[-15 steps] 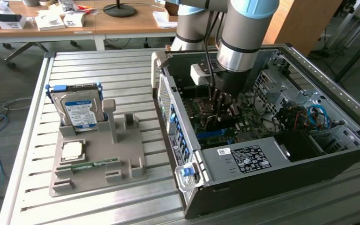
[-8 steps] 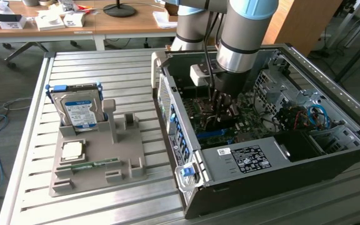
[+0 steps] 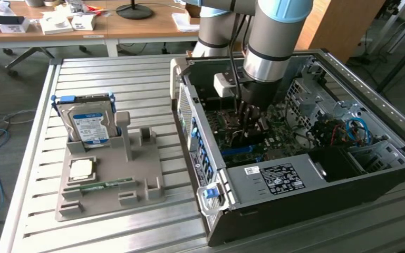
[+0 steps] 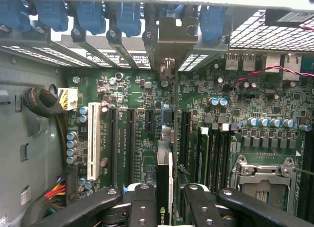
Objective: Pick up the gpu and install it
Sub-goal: 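Insert the gpu into the slot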
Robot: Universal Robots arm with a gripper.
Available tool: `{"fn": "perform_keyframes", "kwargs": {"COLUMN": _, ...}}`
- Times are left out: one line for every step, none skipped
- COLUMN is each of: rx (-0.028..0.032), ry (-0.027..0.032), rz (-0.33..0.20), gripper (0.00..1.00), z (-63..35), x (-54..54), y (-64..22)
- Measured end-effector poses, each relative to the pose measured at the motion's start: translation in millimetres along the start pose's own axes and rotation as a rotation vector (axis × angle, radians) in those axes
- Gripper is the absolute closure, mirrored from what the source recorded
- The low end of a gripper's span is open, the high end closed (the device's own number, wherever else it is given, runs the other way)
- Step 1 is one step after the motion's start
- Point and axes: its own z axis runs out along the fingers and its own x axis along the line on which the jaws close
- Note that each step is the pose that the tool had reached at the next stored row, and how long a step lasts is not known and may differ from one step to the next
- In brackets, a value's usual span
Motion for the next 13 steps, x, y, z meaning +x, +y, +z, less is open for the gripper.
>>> {"fn": "perform_keyframes", "kwargs": {"rx": 0.0001, "ry": 0.0000, "rz": 0.000, "gripper": 0.74, "z": 0.0, "x": 0.0, "y": 0.0}}
{"fn": "perform_keyframes", "kwargs": {"rx": 0.0004, "ry": 0.0000, "rz": -0.001, "gripper": 0.74, "z": 0.1, "x": 0.0, "y": 0.0}}
{"fn": "perform_keyframes", "kwargs": {"rx": 0.0010, "ry": 0.0000, "rz": -0.001, "gripper": 0.74, "z": 0.2, "x": -0.1, "y": 0.0}}
{"fn": "perform_keyframes", "kwargs": {"rx": 0.0016, "ry": 0.0000, "rz": -0.002, "gripper": 0.74, "z": 0.3, "x": -0.1, "y": 0.0}}
{"fn": "perform_keyframes", "kwargs": {"rx": 0.0019, "ry": 0.0000, "rz": -0.003, "gripper": 0.74, "z": 0.3, "x": -0.1, "y": 0.0}}
{"fn": "perform_keyframes", "kwargs": {"rx": 0.0021, "ry": 0.0000, "rz": -0.003, "gripper": 0.74, "z": 0.3, "x": -0.1, "y": 0.0}}
{"fn": "perform_keyframes", "kwargs": {"rx": 0.0020, "ry": 0.0000, "rz": -0.003, "gripper": 0.74, "z": 0.3, "x": -0.1, "y": 0.0}}
{"fn": "perform_keyframes", "kwargs": {"rx": 0.0021, "ry": 0.0000, "rz": -0.003, "gripper": 0.74, "z": 0.3, "x": -0.1, "y": 0.0}}
{"fn": "perform_keyframes", "kwargs": {"rx": 0.0022, "ry": -0.0001, "rz": -0.003, "gripper": 0.74, "z": 0.4, "x": -0.1, "y": 0.0}}
{"fn": "perform_keyframes", "kwargs": {"rx": 0.0023, "ry": -0.0003, "rz": -0.003, "gripper": 0.74, "z": 0.7, "x": -0.1, "y": 0.0}}
{"fn": "perform_keyframes", "kwargs": {"rx": 0.0023, "ry": -0.0004, "rz": -0.003, "gripper": 0.74, "z": 1.1, "x": -0.2, "y": 0.0}}
{"fn": "perform_keyframes", "kwargs": {"rx": 0.0021, "ry": 0.0000, "rz": -0.003, "gripper": 0.74, "z": 1.2, "x": -0.1, "y": 0.0}}
{"fn": "perform_keyframes", "kwargs": {"rx": 0.0020, "ry": 0.0001, "rz": -0.003, "gripper": 0.74, "z": 1.2, "x": -0.1, "y": 0.1}}
